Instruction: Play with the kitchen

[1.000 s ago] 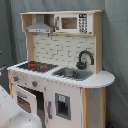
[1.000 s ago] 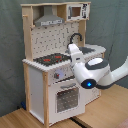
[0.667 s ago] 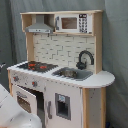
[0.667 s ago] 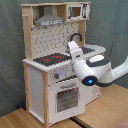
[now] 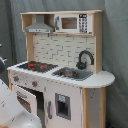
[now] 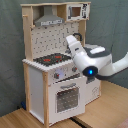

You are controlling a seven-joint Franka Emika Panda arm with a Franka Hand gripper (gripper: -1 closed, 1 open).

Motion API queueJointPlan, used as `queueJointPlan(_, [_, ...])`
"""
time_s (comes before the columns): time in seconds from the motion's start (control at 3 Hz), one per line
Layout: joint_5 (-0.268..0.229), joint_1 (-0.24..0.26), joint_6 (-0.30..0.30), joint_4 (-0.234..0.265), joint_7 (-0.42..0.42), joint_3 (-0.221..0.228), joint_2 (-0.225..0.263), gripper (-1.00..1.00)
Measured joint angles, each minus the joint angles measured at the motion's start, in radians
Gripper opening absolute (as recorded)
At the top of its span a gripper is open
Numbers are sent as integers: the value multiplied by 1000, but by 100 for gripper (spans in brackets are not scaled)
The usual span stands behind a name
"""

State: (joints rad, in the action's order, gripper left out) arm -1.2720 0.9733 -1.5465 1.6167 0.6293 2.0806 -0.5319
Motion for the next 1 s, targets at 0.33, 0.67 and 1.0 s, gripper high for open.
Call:
queueJointPlan(0.33, [0, -5, 0, -5, -101, -10, 43, 100])
queueJointPlan(0.67, [0, -8, 0, -7, -199, -11, 92, 100])
queueJointPlan(1.0, [0, -10, -7, -7, -290, -4, 139, 100])
